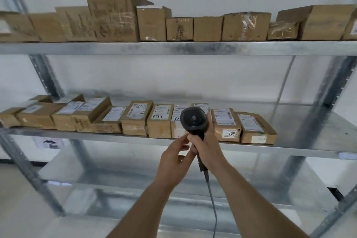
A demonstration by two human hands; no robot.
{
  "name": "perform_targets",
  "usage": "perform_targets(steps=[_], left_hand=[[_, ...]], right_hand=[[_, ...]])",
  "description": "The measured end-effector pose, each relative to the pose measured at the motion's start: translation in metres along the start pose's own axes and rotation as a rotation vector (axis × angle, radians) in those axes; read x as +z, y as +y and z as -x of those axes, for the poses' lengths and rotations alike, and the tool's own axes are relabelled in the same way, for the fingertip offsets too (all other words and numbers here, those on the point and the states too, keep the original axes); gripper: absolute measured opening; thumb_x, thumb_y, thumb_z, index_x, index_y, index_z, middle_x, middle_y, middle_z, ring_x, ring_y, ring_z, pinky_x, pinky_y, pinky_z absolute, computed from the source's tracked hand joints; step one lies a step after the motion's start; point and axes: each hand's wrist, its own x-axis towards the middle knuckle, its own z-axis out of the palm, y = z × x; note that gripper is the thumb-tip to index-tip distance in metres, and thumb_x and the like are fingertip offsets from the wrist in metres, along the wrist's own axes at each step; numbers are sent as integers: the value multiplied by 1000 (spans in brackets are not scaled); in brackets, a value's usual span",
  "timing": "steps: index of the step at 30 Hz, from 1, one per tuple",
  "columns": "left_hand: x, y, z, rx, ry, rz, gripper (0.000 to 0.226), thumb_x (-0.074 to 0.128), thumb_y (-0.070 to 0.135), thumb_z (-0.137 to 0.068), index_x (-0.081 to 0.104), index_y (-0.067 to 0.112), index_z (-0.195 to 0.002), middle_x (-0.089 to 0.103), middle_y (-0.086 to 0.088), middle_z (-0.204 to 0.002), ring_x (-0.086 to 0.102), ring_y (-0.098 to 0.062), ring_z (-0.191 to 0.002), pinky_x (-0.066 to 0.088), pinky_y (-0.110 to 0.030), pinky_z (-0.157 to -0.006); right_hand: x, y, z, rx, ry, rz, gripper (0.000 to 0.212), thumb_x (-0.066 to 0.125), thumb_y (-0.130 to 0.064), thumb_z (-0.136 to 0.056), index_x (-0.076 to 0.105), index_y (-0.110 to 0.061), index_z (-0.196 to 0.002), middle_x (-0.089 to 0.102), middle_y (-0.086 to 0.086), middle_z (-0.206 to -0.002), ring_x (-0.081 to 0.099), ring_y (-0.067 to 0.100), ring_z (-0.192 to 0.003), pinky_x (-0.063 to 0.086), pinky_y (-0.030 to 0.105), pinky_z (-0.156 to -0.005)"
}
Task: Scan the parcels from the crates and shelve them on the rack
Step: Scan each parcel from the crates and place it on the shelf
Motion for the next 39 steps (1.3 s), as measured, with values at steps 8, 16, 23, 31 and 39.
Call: perform_targets(steps=[8, 16, 23, 31, 39], left_hand=[[-84, -56, 18, -30, -40, 93, 28, 55, 18, -97, 56, 34, -121, 68, 11, -99, 64, -6, -96, 55, -26, -81], [-123, -113, 32, -211, -20, 248, 32, 52, 13, -98, 56, 26, -126, 70, 12, -110, 64, -8, -105, 55, -38, -91], [-110, -159, 24, -418, 18, 337, 39, 50, 8, -99, 51, 31, -131, 72, 3, -104, 70, -18, -95, 57, -41, -86], [-99, -204, 10, -571, -86, 243, 44, 49, 8, -99, 44, 34, -135, 71, -1, -109, 71, -15, -93, 56, -38, -89], [-79, -271, -14, -608, -186, 156, 37, 50, 10, -98, 50, 41, -119, 69, 8, -101, 71, -12, -89, 57, -42, -86]], right_hand=[[103, -1, 3, 44, -161, -17, 73, 56, -17, -86, 21, -53, -139, 59, 2, -117, 65, 18, -99, 56, 43, -93], [159, 22, -1, 234, -369, 147, 75, 45, -23, -103, -7, -43, -154, 53, -2, -133, 55, 10, -113, 42, 31, -98], [170, 73, -18, 335, -480, 187, 47, 41, -18, -104, 32, -33, -148, 57, 0, -126, 58, 18, -115, 50, 39, -101], [176, 144, -37, 412, -569, 296, 50, 39, -21, -105, 25, -32, -152, 60, 10, -129, 59, 23, -119, 45, 45, -107], [199, 211, -57, 482, -487, 345, 46, 37, -18, -106, 30, -29, -150, 62, 7, -128, 60, 22, -115, 47, 32, -98]])
